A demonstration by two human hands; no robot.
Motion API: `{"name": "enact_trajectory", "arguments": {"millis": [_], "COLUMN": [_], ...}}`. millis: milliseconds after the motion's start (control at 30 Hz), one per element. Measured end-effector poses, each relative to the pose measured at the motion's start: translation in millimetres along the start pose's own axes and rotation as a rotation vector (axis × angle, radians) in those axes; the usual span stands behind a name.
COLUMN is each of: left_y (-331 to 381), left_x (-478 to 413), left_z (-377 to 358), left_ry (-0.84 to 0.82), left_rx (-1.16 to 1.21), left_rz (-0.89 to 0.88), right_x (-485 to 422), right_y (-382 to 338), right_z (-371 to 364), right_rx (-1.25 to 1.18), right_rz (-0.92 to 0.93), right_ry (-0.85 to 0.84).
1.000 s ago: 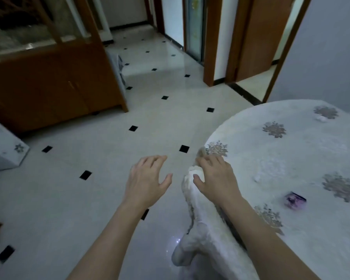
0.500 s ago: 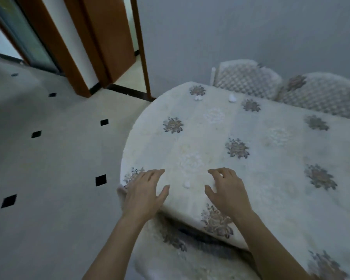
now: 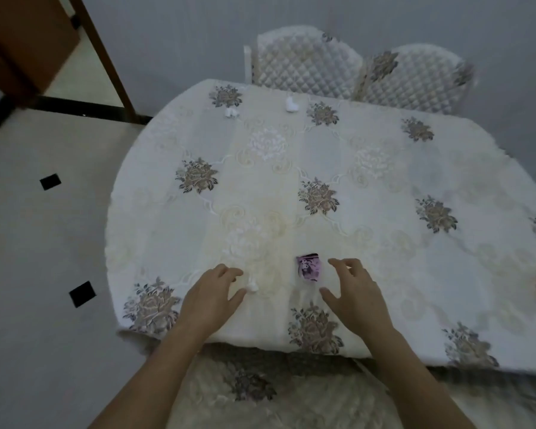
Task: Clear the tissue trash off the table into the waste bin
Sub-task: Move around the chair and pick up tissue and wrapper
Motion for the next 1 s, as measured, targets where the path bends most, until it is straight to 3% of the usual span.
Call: {"name": "enact_trajectory", "arguments": {"millis": [167,467,633,1000], "left_y": [-6.4,1.8,7.6,7.2], "left_x": [-16.0,-42.3,-44.2,-30.1], "left_z": [-41.5,-66.3,-64.6,-57.8], "left_ry": [-0.102,-0.104,-0.038,0.013], "left_rx": [-0.012,-0.066,-0.074,-0.012], "left_rz": [0.0,-0.081,-0.136,-0.07], "right_x": [-19.6,-62.0,-58.7,-47.6], "right_y": [2.8,5.5,9.0,6.0], "right_z": [-30.6,-64.8,-65.2,-79.9], "right_rx": [-0.072,0.018,-0.045,-0.152], "right_rz": [-0.049,-0.006,-0.045,-0.04], "right_ry": [-0.075,-0.156,-0.056,0.062]}}
Point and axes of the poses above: each hand's wrist, its own x-axis away from the middle knuckle, its own z-axis out of the back of the hand, y = z × x, the point moved 10 cm from there along -x, towards the middle knuckle, and after that the axes turned 5 degrees about -x, right-handed, at the moved point
